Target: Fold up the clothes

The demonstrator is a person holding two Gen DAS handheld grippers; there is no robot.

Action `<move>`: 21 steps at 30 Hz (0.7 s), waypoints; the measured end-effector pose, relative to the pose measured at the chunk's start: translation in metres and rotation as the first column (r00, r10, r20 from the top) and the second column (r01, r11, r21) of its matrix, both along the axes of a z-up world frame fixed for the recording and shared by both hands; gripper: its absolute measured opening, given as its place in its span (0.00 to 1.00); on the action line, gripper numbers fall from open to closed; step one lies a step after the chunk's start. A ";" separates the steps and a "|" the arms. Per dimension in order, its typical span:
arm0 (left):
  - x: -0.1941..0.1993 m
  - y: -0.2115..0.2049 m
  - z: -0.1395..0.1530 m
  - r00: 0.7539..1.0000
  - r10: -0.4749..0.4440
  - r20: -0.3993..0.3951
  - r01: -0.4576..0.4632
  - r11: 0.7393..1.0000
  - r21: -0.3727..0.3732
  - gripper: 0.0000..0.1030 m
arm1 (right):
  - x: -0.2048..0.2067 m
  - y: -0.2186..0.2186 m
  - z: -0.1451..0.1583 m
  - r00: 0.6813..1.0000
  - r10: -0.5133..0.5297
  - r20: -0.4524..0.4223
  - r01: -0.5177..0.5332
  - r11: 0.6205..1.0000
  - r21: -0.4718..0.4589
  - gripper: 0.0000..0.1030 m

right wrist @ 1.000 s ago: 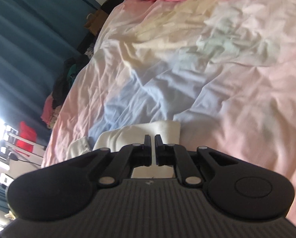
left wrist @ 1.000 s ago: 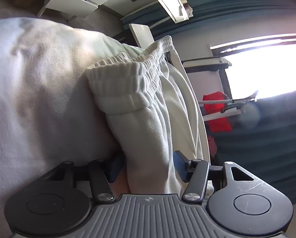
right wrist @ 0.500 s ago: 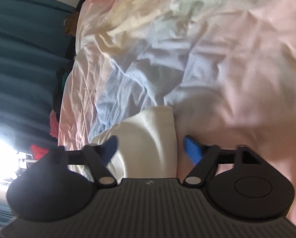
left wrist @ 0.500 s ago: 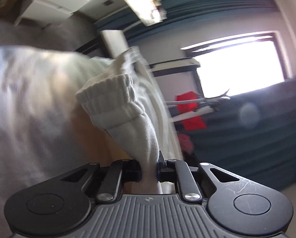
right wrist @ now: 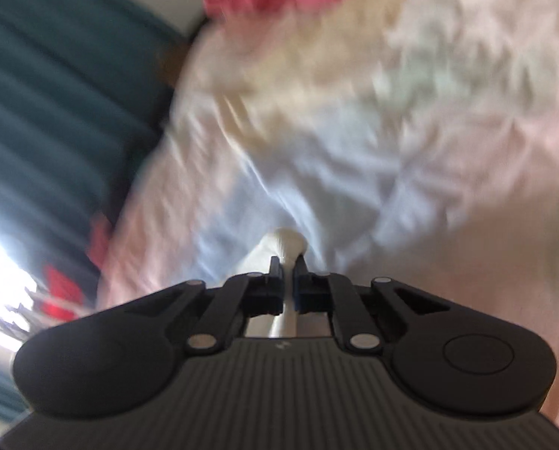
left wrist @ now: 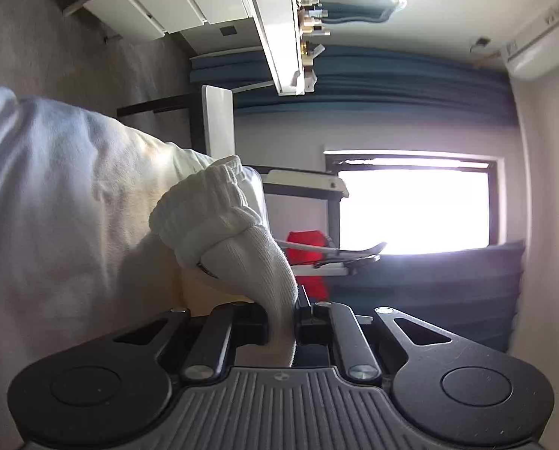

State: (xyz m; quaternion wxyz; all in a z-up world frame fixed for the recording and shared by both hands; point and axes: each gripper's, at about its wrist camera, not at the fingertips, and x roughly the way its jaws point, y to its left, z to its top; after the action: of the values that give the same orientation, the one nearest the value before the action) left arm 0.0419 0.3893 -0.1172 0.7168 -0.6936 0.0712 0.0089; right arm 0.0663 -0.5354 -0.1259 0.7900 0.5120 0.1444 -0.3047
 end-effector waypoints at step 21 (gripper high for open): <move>-0.043 -0.007 0.047 0.863 0.090 -0.497 0.187 0.857 0.480 0.41 | -0.035 0.000 0.007 0.895 -0.142 -0.423 0.146 0.989 -0.023 0.23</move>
State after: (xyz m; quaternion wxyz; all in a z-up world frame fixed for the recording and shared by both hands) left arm -0.0013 0.3818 -0.0702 0.8312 -0.4485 0.2685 0.1892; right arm 0.0308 -0.5354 -0.1189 0.7127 0.4468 0.2753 -0.4655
